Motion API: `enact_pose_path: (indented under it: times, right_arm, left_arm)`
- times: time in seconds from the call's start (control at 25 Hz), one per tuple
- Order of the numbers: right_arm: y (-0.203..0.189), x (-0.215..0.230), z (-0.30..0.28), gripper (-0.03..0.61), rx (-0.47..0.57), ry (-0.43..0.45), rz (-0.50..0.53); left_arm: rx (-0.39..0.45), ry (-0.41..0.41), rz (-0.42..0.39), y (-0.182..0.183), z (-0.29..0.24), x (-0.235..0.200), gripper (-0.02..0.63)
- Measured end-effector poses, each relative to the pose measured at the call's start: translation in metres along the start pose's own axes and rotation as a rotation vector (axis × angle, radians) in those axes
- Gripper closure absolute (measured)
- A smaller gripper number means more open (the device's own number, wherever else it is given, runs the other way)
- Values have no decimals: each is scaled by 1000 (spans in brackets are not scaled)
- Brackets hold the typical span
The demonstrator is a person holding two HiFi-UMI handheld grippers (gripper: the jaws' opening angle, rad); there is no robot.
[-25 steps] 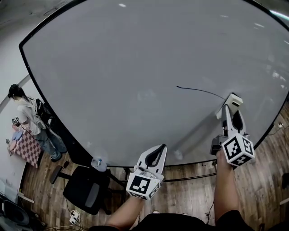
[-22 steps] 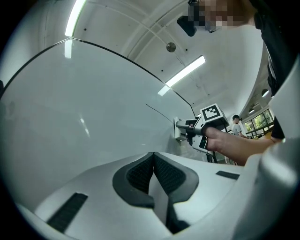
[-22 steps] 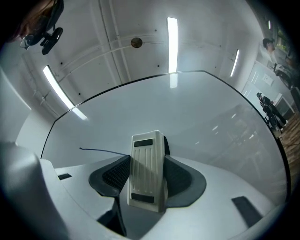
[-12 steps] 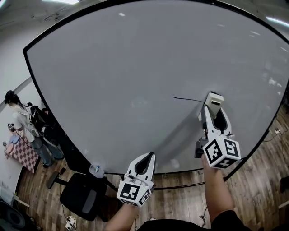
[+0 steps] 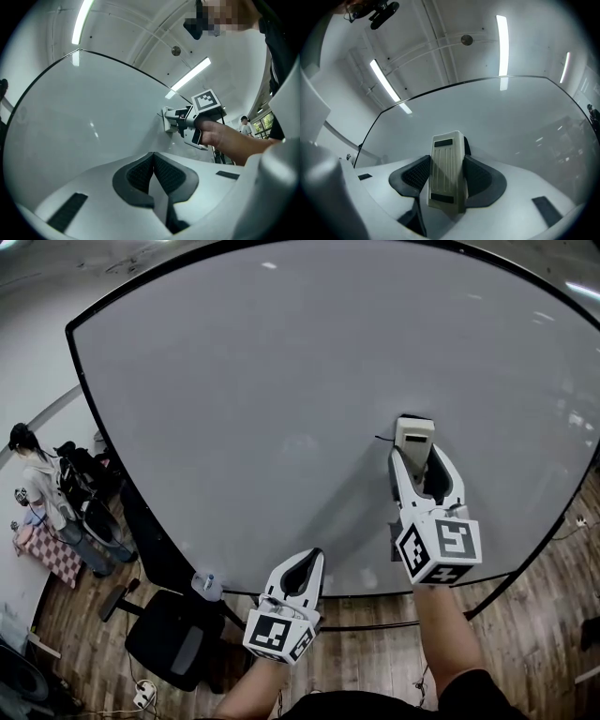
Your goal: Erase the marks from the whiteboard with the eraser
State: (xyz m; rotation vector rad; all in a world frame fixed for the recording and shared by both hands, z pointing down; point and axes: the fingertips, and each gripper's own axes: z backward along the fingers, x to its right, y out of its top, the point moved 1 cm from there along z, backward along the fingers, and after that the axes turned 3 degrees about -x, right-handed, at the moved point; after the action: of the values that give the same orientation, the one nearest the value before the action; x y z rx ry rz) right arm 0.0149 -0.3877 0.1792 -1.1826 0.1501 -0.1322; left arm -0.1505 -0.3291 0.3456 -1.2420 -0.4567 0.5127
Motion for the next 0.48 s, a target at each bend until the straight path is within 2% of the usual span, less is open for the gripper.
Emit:
enact_pose_path:
  times: [0.24, 0.48]
  right_arm:
    - [0, -36, -18, 330, -45, 98, 114]
    - [-1, -58, -19, 330, -102, 212, 247]
  left_arm:
    - [11, 33, 7, 0, -2, -9, 595]
    - [9, 51, 8, 6, -10, 4, 595]
